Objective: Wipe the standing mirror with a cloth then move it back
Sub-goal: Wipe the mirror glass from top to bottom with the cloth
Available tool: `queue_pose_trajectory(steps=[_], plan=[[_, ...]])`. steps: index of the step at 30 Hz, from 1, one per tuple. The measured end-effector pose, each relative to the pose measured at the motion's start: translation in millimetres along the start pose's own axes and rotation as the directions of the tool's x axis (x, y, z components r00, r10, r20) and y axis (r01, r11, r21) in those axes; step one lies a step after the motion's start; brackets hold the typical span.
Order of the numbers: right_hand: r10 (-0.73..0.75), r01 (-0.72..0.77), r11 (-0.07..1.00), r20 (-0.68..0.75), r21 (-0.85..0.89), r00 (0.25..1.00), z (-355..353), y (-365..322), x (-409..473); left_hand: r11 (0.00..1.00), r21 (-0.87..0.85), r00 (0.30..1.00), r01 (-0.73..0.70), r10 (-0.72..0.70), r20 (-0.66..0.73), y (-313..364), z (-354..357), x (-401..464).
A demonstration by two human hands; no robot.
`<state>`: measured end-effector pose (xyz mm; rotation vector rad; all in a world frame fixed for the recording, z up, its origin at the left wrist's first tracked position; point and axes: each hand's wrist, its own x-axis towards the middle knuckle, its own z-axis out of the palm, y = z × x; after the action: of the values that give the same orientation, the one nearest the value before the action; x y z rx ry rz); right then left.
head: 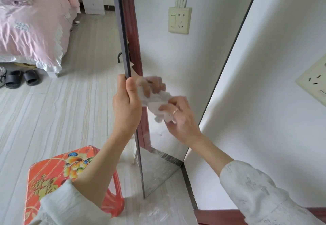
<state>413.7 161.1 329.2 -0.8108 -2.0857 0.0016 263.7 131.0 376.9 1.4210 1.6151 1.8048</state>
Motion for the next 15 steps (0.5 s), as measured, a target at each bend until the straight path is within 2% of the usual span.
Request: queue_pose_trajectory(steps=[2, 4, 7, 10, 11, 15], plan=[[-0.01, 0.013, 0.999, -0.097, 0.035, 0.995, -2.0, -9.4, 28.3, 1.0, -0.031, 0.999, 0.007, -0.006, 0.048, -0.3, -7.0, 2.9], [-0.02, 0.025, 0.999, -0.129, 0.037, 0.991, 4.5, -21.0, 41.7, 0.997, -0.076, 0.995, 0.035, -0.027, 0.095, -0.4, -15.1, 7.7], [-0.022, 0.026, 0.998, -0.077, 0.053, 0.997, 25.5, -33.5, 29.0, 0.986, -0.127, 0.978, 0.111, -0.086, 0.191, 2.1, -26.5, 12.1], [-0.061, 0.062, 0.998, -0.038, 0.019, 0.997, 48.9, -36.5, 2.7, 0.985, -0.105, 0.967, 0.135, -0.108, 0.231, 5.2, -32.3, 13.4], [-0.079, 0.079, 0.997, 0.001, 0.002, 0.997, 55.4, -35.2, -7.6, 0.985, -0.101, 0.966, 0.14, -0.113, 0.234, 6.4, -32.9, 13.2], [-0.066, 0.081, 0.996, 0.307, -0.037, 0.95, 63.6, -27.7, -54.5, 0.989, -0.072, 0.965, 0.127, -0.106, 0.239, 4.7, -34.6, 13.2]])
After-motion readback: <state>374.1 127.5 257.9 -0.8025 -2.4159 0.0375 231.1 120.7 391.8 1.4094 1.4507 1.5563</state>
